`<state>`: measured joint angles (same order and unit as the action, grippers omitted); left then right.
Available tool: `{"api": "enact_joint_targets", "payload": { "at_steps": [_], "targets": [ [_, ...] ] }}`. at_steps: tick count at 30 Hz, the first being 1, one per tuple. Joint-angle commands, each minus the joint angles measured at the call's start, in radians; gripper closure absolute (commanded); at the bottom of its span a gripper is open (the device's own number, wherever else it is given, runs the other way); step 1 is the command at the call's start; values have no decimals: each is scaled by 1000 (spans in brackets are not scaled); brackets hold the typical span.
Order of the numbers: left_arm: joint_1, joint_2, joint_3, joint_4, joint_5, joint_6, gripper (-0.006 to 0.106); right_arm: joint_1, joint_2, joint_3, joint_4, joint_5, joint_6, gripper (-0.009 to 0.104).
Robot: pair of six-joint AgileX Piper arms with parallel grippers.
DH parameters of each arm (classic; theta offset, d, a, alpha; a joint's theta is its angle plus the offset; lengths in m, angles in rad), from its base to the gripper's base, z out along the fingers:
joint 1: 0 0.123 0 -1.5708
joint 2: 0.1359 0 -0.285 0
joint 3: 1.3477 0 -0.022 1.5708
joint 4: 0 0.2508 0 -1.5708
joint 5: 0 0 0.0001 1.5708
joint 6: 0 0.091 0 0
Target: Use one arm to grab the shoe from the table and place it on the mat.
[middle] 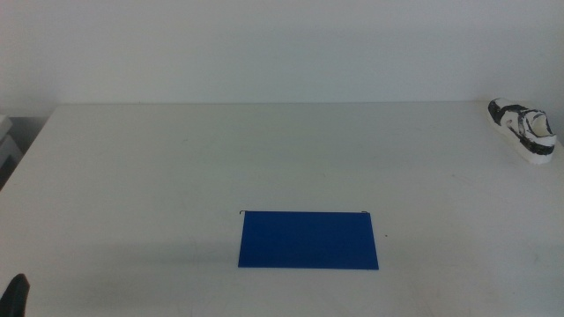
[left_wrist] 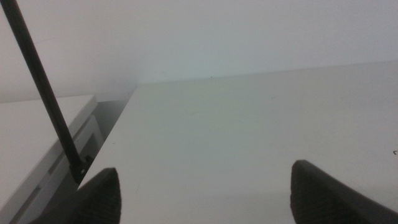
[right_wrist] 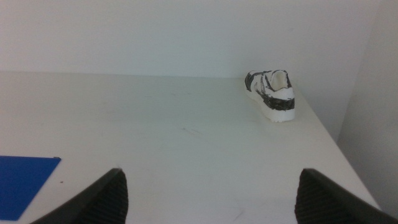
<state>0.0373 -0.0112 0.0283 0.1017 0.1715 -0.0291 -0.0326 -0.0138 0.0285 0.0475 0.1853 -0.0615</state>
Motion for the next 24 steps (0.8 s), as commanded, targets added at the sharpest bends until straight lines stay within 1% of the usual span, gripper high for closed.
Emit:
{"api": "enact_joint_targets", "payload": {
  "at_steps": [1, 3, 6, 9, 18, 20, 22, 24],
  "targets": [
    [-7, -26, 3, -11, -78, -3, 7, 3, -18, -15, 22, -61, -13, 5],
    [-7, -26, 3, -11, -78, -3, 7, 3, -4, -48, 43, -7, -13, 5],
    [-7, -26, 3, -11, -78, -3, 7, 3, 53, -143, 56, 104, -13, 5],
    [-7, -26, 3, -11, -78, -3, 7, 3, 130, -230, 63, 181, -13, 5],
    [-7, -26, 3, -11, -78, -3, 7, 3, 448, -488, 59, 198, -13, 5],
    [-7, -26, 3, -11, -78, -3, 7, 3, 522, -551, 49, 197, -13, 5],
    [-7, -26, 3, -11, -78, -3, 7, 3, 587, -619, 35, 219, -9, 5],
    [-7, -26, 3, -11, -78, -3, 7, 3, 649, -703, 36, 261, 0, 5]
  ]
}}
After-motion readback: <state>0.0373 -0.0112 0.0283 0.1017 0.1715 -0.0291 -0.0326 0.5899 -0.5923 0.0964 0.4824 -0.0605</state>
